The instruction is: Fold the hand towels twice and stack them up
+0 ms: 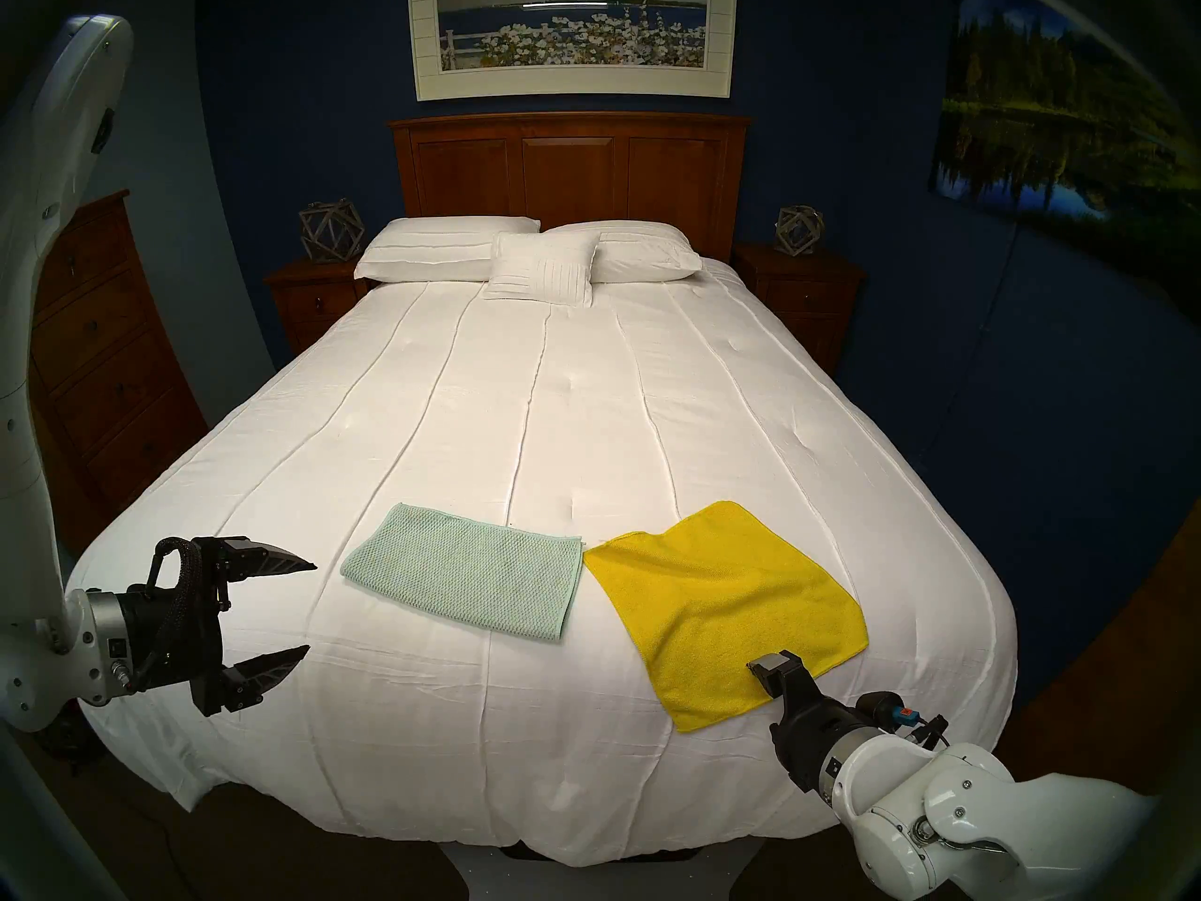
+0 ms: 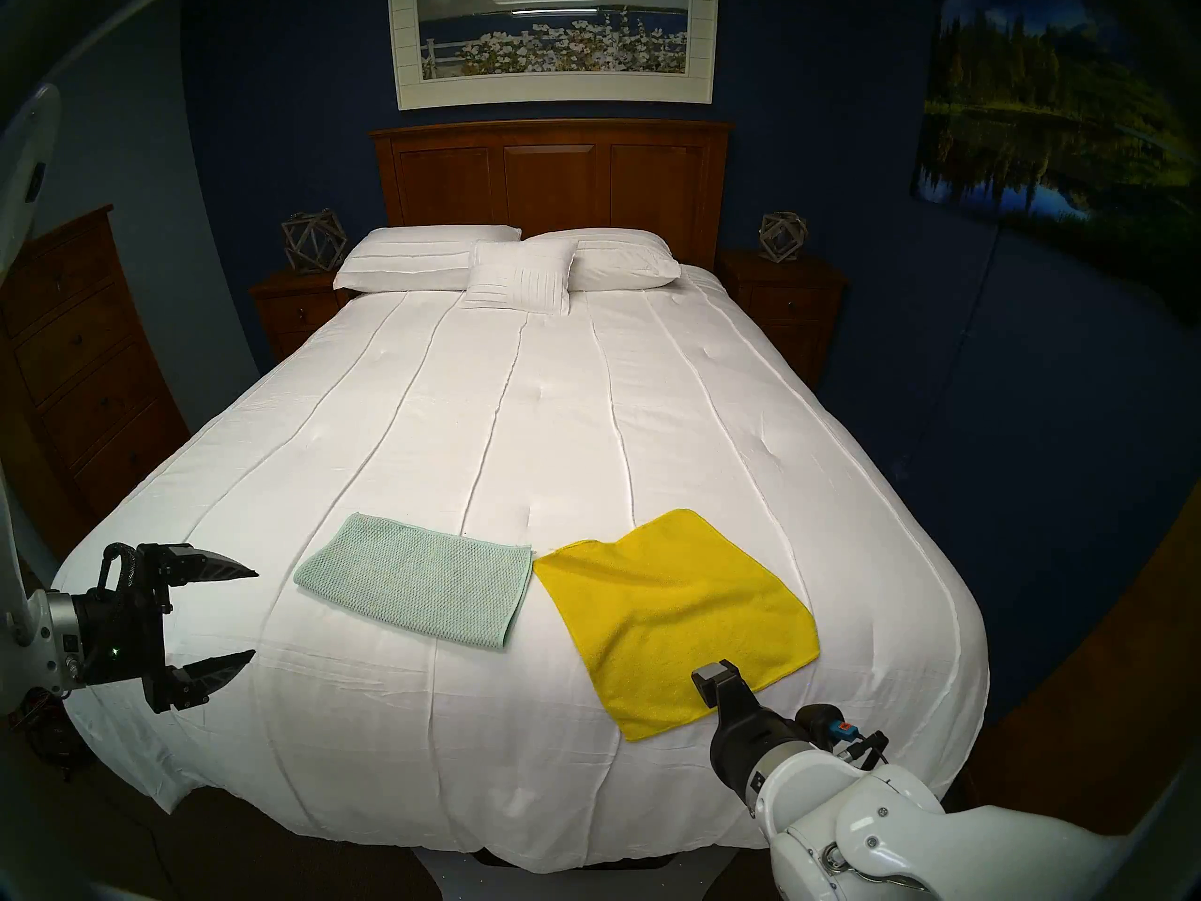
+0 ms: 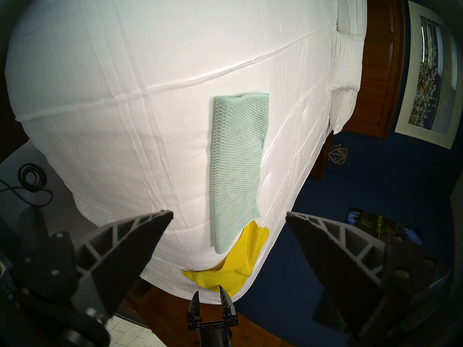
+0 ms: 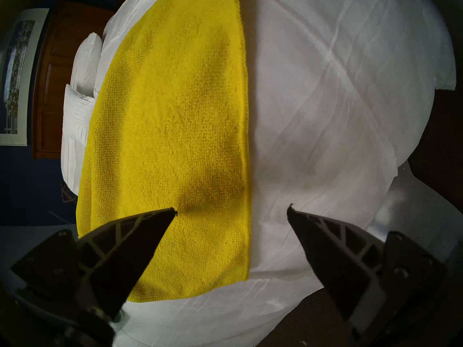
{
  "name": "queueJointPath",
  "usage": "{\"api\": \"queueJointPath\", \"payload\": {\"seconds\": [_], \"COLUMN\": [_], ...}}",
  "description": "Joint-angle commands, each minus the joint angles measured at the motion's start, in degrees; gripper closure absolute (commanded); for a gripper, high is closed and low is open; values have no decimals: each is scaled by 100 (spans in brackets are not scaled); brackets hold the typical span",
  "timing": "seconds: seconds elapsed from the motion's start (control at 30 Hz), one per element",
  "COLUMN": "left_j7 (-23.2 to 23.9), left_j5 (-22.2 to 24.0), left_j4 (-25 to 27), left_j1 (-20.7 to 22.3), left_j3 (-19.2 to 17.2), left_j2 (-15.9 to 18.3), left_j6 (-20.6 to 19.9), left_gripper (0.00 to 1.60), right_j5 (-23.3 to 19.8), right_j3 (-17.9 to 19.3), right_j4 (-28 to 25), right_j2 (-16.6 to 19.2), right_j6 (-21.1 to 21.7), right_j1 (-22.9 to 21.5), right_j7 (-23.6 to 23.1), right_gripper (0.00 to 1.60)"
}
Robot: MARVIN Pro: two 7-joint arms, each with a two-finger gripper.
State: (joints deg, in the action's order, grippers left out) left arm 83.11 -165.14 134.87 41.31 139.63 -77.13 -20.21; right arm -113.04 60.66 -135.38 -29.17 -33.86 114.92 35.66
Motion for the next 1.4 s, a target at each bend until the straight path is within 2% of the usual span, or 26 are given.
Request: {"api": "queueJointPath", "payload": {"seconds": [0.0,0.13,0.3,0.47,0.7,0.77,0.8,0.9,0.97,1.17,1.37], "left_j7": [29,29,28,28,28,28,28,29,28,28,28], "left_j5": [14,14,14,14,14,14,14,14,14,14,14], "left_j4": [3,3,3,3,3,3,3,3,3,3,3], "left_j1": [19,20,20,20,20,20,20,20,20,20,20], "left_j3": [-3,-3,-3,-3,-3,-3,-3,-3,-3,-3,-3], "left_j2": [16,16,16,16,16,16,16,16,16,17,17], "left_j6": [3,3,3,3,3,3,3,3,3,3,3], "left_gripper": [0,0,0,0,0,0,0,0,0,0,0], "right_j5": [-103,-114,55,162,195,195,192,166,106,41,-123], "right_j3": [136,189,73,-11,-64,-69,-68,-30,28,177,265], "right_j4": [-70,18,170,283,330,335,333,242,158,42,-46], "right_j2": [154,43,-250,-397,-421,-420,-416,-324,-236,-45,66], "right_j6": [-81,-178,-241,-179,-101,-84,-75,-78,-91,-192,-166], "right_j1": [164,234,47,-160,-326,-341,-343,-257,-160,112,250], "right_j7": [-83,-308,-472,-444,-363,-353,-351,-375,-417,-493,-585], "right_gripper": [0,0,0,0,1,21,24,68,82,90,89]}}
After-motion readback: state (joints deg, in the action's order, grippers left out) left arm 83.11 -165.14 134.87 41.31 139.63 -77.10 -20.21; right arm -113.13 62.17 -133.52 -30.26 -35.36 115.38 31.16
